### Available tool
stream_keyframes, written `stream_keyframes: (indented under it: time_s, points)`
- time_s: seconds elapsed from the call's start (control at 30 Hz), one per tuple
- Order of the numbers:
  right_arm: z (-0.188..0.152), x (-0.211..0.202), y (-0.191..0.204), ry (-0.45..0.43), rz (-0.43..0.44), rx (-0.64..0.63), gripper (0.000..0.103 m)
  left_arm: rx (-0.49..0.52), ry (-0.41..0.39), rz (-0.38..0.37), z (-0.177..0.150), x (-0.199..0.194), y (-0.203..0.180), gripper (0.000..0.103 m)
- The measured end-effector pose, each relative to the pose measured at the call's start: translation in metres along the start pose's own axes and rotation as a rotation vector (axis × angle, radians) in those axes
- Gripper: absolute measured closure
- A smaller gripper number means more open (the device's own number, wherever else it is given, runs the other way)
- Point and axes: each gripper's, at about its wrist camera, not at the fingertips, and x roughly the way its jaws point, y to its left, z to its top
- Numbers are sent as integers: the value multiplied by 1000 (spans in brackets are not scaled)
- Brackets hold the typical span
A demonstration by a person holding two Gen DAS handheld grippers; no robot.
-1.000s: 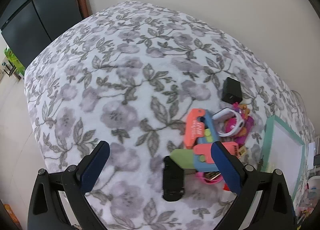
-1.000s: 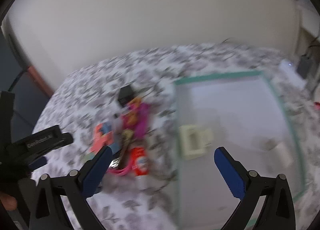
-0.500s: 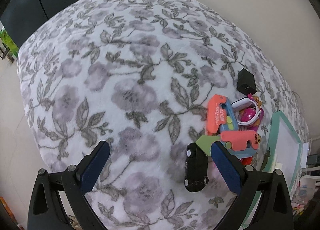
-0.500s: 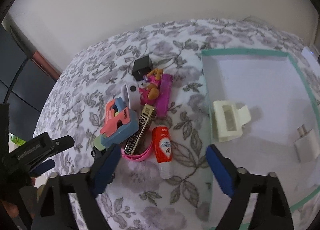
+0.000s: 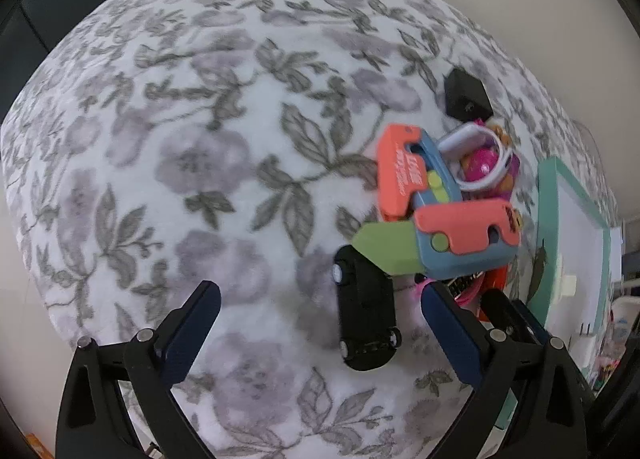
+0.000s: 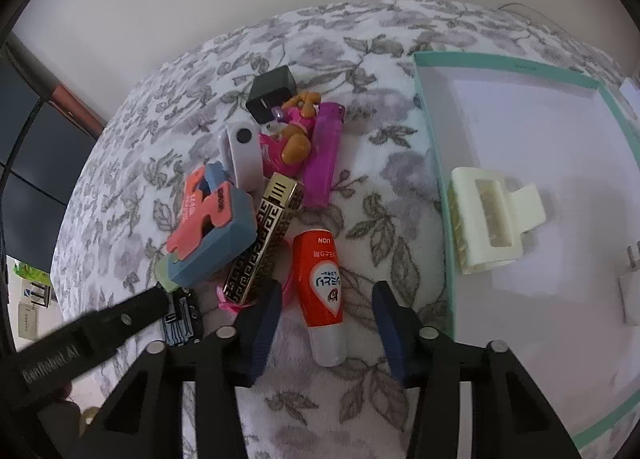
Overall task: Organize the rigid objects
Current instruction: 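Grasp the black toy car with the left gripper while the right grasps the red-white bottle, then carry both items over the tray while the left gripper releases the black car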
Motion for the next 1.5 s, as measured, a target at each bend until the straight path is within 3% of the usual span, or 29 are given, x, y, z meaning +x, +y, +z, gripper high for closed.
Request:
stream_keyframes:
  time_s: [0.27,0.5,0.57,0.73,1.17,1.5]
  points:
    - [1,8,-3,4,-5,2,65,3,46,-5,0,22,-1,34]
    - [3,13,4,2,-51,-37,67,42,22,48,2,29,-11,49]
    - [3,12,4,4,-54,-42,67,47,15,66,4,30,-13,59]
    - [1,12,5,12,-72,-61,72,33,2,77,8,31,-8,68]
    - [-18,0,2,73,-65,-62,73,60,7,108,-16,22,-3,68]
    - [-28,-25,-5,77,52,16,73,50,-7,85,-35,-4,0,68]
